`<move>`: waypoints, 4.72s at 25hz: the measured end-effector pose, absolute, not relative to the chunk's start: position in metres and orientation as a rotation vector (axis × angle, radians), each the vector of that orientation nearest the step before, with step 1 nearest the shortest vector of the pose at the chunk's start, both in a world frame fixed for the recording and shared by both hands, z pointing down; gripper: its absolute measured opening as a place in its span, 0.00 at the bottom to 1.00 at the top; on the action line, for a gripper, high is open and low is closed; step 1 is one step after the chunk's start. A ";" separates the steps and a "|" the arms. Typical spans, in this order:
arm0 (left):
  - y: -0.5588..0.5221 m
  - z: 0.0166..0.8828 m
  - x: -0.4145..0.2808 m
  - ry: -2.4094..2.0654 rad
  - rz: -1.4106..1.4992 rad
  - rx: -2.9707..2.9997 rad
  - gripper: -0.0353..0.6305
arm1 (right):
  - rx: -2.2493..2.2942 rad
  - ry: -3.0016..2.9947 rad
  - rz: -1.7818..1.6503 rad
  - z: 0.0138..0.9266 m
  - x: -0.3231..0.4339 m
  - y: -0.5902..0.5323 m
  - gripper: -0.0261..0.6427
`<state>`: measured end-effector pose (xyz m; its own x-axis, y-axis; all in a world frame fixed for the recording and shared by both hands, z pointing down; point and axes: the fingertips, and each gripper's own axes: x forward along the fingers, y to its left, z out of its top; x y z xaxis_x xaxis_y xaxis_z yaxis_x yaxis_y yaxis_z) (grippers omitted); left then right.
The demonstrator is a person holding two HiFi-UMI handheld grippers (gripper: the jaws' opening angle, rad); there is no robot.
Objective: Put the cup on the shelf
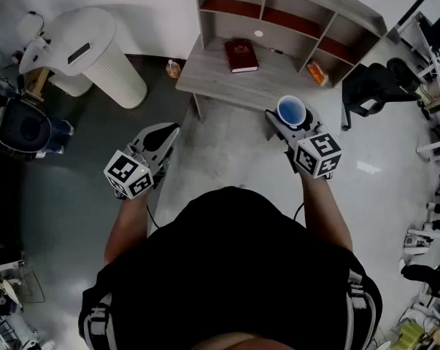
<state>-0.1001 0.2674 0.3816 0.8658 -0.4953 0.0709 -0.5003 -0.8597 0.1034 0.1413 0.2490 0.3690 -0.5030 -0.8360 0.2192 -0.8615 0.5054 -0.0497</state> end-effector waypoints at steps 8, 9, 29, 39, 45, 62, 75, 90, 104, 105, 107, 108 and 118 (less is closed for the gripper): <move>0.267 0.393 -0.075 -0.763 0.093 2.894 0.08 | 1.452 -2.582 0.255 0.379 0.161 0.240 0.50; 0.265 0.393 -0.072 -0.767 0.095 2.891 0.08 | 1.448 -2.585 0.261 0.381 0.163 0.238 0.50; 0.253 0.394 0.018 -0.827 0.114 2.863 0.08 | 1.431 -2.639 0.301 0.384 0.251 0.209 0.50; 0.249 0.408 0.048 -0.792 0.138 2.832 0.08 | 1.418 -2.646 0.369 0.401 0.273 0.203 0.50; 0.235 0.411 0.042 -0.791 0.135 2.828 0.08 | 1.420 -2.646 0.365 0.403 0.268 0.189 0.50; 0.115 0.420 -0.011 -0.675 0.138 2.846 0.08 | 1.491 -2.585 0.394 0.413 0.208 0.081 0.50; 0.026 0.417 -0.047 -0.576 0.093 2.866 0.08 | 1.536 -2.508 0.432 0.420 0.164 0.017 0.50; -0.041 0.429 -0.101 -0.479 0.069 2.845 0.08 | 1.566 -2.439 0.454 0.419 0.103 -0.039 0.50; -0.088 0.435 -0.148 -0.423 0.043 2.843 0.08 | 1.632 -2.422 0.483 0.421 0.056 -0.079 0.50; -0.090 0.436 -0.150 -0.420 0.041 2.844 0.08 | 1.631 -2.421 0.480 0.421 0.054 -0.081 0.50; -0.094 0.436 -0.152 -0.408 0.034 2.841 0.08 | 1.635 -2.420 0.480 0.421 0.052 -0.085 0.50; -0.096 0.435 -0.154 -0.401 0.030 2.838 0.08 | 1.640 -2.418 0.483 0.422 0.051 -0.088 0.50; -0.112 0.439 -0.161 -0.393 0.037 2.842 0.08 | 1.652 -2.426 0.426 0.410 0.043 -0.107 0.50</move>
